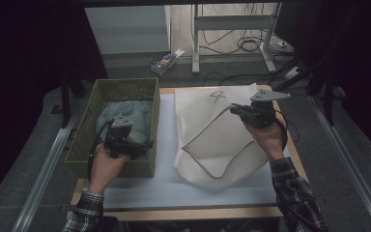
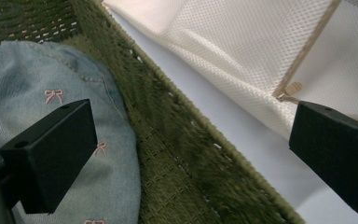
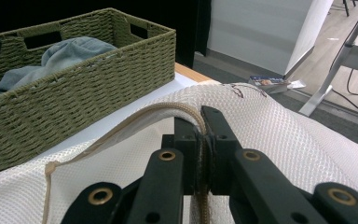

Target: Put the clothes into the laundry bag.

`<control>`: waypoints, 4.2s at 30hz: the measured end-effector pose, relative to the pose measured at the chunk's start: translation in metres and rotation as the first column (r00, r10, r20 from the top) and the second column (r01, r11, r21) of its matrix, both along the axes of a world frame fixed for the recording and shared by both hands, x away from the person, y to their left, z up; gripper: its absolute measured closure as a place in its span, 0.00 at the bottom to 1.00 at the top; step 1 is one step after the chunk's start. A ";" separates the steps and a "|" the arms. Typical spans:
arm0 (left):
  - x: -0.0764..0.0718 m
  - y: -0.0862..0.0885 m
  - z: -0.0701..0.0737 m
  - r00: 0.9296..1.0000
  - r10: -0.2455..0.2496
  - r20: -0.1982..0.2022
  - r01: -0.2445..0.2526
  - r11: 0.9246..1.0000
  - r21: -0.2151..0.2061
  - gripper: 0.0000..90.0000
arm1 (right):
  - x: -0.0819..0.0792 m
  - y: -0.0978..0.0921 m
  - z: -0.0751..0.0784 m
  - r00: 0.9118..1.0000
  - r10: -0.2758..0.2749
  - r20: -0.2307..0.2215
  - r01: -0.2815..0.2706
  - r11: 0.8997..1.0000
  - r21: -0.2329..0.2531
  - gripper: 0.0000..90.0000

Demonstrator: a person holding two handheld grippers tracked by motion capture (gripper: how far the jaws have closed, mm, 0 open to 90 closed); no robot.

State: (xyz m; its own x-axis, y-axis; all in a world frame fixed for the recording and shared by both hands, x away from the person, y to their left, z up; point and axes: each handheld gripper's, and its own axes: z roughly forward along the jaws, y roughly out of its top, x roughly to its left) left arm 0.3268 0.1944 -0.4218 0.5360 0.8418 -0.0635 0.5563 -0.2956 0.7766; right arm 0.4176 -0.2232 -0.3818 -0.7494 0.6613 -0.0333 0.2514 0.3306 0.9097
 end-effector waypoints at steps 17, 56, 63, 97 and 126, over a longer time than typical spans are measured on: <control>0.026 0.015 -0.004 0.998 0.035 -0.045 -0.036 0.999 -0.029 0.02 | 0.001 0.000 0.000 1.000 -0.002 -0.003 0.002 1.000 0.010 0.94; 0.102 0.068 -0.031 0.954 0.237 -0.183 -0.226 0.971 0.076 0.00 | 0.002 0.000 0.001 1.000 0.002 -0.005 -0.002 1.000 0.008 0.94; 0.115 0.077 -0.033 0.943 0.279 -0.182 -0.264 0.959 0.103 0.00 | 0.002 0.000 0.001 1.000 0.003 -0.006 -0.003 1.000 0.008 0.94; 0.165 0.069 -0.080 0.871 0.264 -0.415 -0.200 0.961 0.190 0.00 | 0.003 0.001 0.000 1.000 0.013 -0.010 -0.013 1.000 0.002 0.94; 0.168 0.067 -0.080 0.852 0.359 -0.382 -0.283 0.928 0.241 0.00 | 0.004 -0.001 -0.001 1.000 0.012 -0.014 -0.012 1.000 0.001 0.94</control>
